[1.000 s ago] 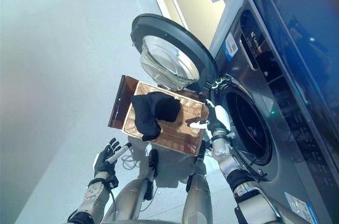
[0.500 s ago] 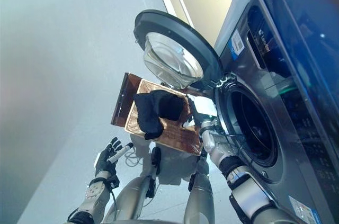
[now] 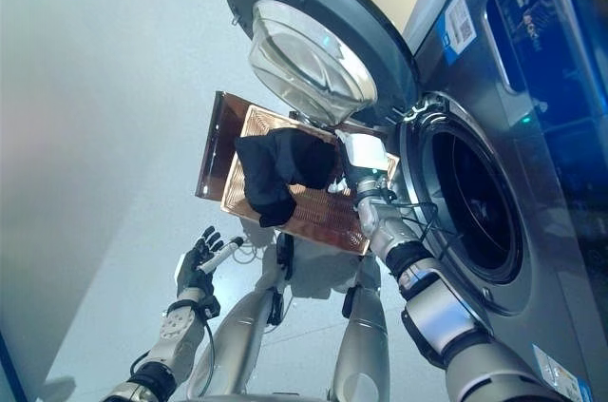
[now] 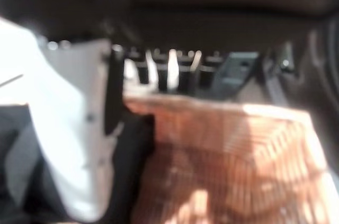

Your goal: Pick up the clothes and place them into the washing machine

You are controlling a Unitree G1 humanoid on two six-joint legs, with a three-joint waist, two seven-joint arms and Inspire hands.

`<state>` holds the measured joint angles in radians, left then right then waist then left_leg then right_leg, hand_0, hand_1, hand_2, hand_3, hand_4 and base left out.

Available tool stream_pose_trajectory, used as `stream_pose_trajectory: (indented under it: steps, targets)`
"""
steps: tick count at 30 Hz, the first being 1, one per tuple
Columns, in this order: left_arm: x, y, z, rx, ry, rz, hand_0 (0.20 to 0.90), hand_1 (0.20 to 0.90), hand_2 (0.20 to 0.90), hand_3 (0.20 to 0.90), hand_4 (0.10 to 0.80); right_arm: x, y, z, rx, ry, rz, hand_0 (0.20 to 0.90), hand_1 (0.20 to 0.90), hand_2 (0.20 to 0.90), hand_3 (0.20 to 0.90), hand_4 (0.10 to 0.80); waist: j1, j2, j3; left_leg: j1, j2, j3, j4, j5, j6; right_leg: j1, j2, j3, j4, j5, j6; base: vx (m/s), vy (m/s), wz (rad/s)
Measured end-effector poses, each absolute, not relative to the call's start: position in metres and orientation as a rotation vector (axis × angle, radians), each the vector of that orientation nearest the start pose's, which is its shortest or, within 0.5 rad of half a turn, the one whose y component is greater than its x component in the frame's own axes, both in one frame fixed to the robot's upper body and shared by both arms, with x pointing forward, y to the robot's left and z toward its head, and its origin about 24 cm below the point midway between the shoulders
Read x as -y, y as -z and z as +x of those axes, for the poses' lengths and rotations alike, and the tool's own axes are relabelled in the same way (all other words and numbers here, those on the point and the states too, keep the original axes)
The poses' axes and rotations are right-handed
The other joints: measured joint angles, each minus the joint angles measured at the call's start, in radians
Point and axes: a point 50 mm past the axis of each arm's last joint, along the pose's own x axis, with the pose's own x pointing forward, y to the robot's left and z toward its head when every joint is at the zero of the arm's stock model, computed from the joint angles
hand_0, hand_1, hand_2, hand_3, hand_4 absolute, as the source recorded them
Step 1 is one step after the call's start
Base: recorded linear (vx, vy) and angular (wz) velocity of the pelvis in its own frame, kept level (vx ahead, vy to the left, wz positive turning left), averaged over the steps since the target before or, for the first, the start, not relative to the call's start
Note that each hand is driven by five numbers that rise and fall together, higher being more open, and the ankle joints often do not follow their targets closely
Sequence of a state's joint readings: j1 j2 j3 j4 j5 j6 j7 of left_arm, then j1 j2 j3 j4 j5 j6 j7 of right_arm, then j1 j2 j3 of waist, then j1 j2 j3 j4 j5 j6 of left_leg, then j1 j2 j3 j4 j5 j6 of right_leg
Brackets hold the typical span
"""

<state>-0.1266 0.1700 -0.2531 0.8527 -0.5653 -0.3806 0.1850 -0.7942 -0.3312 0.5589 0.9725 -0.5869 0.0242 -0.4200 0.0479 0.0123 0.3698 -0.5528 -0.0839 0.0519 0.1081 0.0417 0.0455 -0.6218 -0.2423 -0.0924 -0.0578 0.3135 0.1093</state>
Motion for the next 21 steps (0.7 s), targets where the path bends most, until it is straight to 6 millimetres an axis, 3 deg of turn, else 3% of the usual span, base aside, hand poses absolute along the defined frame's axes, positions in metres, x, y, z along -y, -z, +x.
stream_pose_trajectory:
  steps: [21]
  targets:
    - [-0.181, 0.077, 0.233, -0.386, -0.283, -0.191, 0.9, 0.9, 0.9, 0.9, 0.8, 0.125, -0.059, 0.372, 0.126, -0.026, -1.26, 0.9, 0.9, 0.9, 0.9, 0.8, -0.005, 0.0, 0.012, -0.004, 0.0, 0.004, 0.014, -0.004, -0.005, -0.001, 0.002, 0.004, 0.001, 0.002, -0.003, 0.004, 0.001, -0.01]
